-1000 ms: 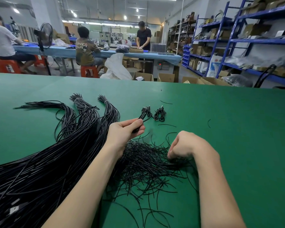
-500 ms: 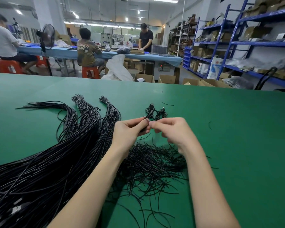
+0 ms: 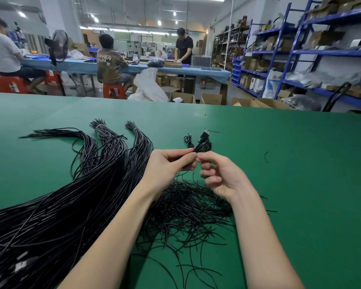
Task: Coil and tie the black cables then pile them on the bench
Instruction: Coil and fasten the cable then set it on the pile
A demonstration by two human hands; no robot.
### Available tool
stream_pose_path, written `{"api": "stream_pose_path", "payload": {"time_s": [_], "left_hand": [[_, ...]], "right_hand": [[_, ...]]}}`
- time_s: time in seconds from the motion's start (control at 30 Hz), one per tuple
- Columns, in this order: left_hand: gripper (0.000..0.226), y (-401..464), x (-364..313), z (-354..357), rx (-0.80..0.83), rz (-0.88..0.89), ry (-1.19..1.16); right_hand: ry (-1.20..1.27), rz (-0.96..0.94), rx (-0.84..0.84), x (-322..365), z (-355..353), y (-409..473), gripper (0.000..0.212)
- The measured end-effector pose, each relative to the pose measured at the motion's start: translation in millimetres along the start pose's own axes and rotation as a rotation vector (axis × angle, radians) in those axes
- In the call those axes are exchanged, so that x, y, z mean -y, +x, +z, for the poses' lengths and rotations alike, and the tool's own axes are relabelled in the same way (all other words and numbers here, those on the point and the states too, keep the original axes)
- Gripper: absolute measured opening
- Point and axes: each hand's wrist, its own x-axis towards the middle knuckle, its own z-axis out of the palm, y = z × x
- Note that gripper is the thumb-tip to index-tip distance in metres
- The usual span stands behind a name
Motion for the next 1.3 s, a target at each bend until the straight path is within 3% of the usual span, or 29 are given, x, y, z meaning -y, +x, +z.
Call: {"api": "stream_pose_path", "payload": {"time_s": [0.13, 0.3, 0.5, 0.7, 0.8, 0.97, 1.13, 1.2, 1.3], "left_hand": [[0.014, -1, 0, 0, 0.032, -0.024, -0.001], [0.014, -2, 1, 0, 0.053, -0.055, -0.011], [0.015, -3, 2, 2, 0.046, -0.074, 0.055], [0.027, -1, 3, 11, -0.051, -0.087, 0.076], [0.026, -1, 2, 11, -0.044, -0.133, 0.038], [0.015, -2, -6, 8, 0.116, -0.209, -0.14], [0.024, -3, -9, -2, 0.246, -0.23, -0.225], [0.025, -4, -10, -8, 0.31, -0.248, -0.219], [0.023, -5, -14, -16, 0.394, -0.267, -0.099]], "right_hand": [[0.016, 0.016, 0.013, 0, -4, -1, 0.019], [-0.147, -0.048, -0.021, 2, -7, -1, 0.033], [-0.382, -0.156, -0.08, 1, -12, 0, 0.011], [-0.452, -0.185, -0.092, 1, -15, 0, 0.011], [-0.371, -0.147, -0.062, -1, -18, 0, 0.01], [0.012, -0.013, 0.143, -5, -22, -2, 0.007], [0.375, 0.083, 0.311, -20, -26, -2, 0.013], [0.385, 0.08, 0.365, -22, -27, -3, 0.014], [0.199, 0.023, 0.345, -20, -30, -5, 0.014]]}}
